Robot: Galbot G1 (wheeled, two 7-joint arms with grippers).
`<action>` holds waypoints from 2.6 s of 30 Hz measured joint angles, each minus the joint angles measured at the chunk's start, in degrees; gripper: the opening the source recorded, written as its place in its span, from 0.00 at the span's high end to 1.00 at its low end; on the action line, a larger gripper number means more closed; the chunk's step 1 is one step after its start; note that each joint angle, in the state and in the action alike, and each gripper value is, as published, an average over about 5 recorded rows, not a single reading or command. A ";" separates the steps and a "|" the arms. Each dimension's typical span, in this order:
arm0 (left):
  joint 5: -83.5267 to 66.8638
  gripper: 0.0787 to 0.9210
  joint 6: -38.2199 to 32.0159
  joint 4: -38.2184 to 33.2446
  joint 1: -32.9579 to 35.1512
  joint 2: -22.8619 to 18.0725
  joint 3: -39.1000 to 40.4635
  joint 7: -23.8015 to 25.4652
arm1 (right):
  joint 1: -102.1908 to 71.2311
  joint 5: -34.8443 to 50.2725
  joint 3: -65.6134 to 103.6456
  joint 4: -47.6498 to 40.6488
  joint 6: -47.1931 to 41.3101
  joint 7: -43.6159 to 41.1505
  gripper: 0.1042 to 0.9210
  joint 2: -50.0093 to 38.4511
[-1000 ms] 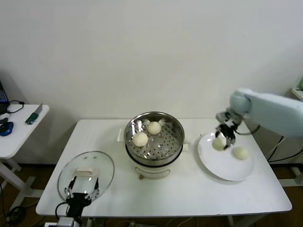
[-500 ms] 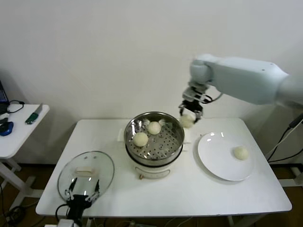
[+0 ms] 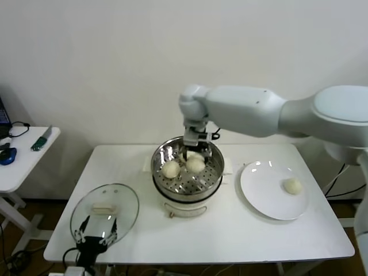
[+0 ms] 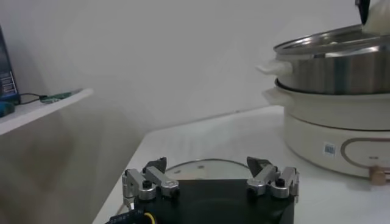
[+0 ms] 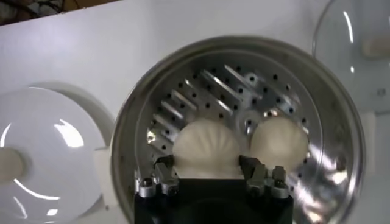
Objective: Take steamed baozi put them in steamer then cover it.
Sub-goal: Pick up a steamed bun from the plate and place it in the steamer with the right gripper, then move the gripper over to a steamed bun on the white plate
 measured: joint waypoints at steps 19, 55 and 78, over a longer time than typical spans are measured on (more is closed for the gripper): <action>-0.31 0.12 -0.25 0.78 0.04 0.21 -0.29 0.09 | -5.13 -4.76 0.85 1.40 2.60 0.40 0.18 2.62; 1.96 0.12 0.70 -0.64 -0.63 -0.96 1.49 -0.07 | 1.04 6.74 -2.10 3.64 -16.14 8.18 0.12 -31.15; 3.49 0.12 1.97 -0.17 -0.93 -1.46 1.54 -0.47 | -29.94 -12.33 29.02 -17.02 -19.39 7.51 0.12 -38.16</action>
